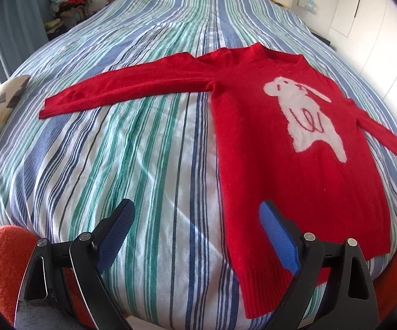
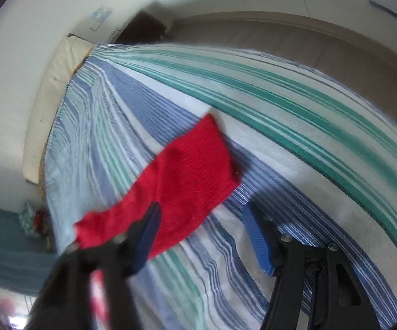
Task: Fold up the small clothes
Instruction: 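Grasp a sleeve cuff with the right gripper and lift it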
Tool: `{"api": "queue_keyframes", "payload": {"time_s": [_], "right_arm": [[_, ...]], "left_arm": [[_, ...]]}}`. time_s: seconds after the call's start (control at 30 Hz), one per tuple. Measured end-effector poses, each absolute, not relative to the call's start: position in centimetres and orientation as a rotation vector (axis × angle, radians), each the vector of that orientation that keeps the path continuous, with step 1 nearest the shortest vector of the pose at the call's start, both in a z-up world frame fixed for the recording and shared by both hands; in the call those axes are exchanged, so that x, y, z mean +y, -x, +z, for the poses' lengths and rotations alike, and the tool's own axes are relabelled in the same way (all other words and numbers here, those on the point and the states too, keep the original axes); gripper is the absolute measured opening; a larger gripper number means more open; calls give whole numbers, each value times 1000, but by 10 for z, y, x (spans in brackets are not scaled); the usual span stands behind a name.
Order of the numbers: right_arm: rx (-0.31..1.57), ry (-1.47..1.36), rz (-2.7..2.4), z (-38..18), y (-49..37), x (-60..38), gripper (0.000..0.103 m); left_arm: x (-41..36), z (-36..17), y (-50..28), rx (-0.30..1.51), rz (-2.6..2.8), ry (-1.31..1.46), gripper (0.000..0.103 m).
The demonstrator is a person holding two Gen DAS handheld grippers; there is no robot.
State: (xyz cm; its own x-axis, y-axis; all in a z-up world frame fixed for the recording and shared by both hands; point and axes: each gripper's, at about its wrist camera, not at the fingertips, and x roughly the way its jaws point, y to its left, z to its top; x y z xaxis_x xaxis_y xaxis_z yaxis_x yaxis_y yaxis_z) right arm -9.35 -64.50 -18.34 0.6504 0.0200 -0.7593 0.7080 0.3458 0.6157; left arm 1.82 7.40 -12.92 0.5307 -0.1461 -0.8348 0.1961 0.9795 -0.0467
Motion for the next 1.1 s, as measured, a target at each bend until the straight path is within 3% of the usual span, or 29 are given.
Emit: {"api": "queue_keyframes", "payload": {"time_s": [0.1,0.13,0.2,0.23,0.4,0.53,0.67,0.8,0.93,1.0,1.07,1.1], "right_arm": [[706,-1185,-526,-202,90,-653,52],[684,-1176,-544,-206,88,-654,44],[669,-1171,-557,-215,82,-659,12],[674,-1168,-582,-216,81,-660,4],[582,-936,-519,-141,61,-629,4],[551,-696,-274,-42,7,-559,4],[557,-548,-53,18,-59,-476,4],[608,-461,118,28,-122,-387,4],[691,-376,218,2,-170,-319,4],[763,-347,263,-22,-184,-298,9],[863,-364,290,-52,-202,-289,45],[876,-394,303,-61,-203,-291,53]], "left_arm": [[77,-135,-20,1005,-206,-38,93],[77,-137,-20,1012,-205,-36,93],[80,-140,-22,1026,-199,-33,93],[82,-141,-22,1029,-193,-27,93],[94,-147,-27,1041,-180,35,93],[96,-156,-35,1066,-188,71,93],[101,-154,-35,1054,-201,97,93],[113,-154,-35,1056,-192,145,93],[120,-154,-36,1055,-188,181,93],[120,-155,-36,1058,-191,178,93],[119,-156,-36,1061,-193,172,93],[119,-156,-35,1060,-194,170,93]]}}
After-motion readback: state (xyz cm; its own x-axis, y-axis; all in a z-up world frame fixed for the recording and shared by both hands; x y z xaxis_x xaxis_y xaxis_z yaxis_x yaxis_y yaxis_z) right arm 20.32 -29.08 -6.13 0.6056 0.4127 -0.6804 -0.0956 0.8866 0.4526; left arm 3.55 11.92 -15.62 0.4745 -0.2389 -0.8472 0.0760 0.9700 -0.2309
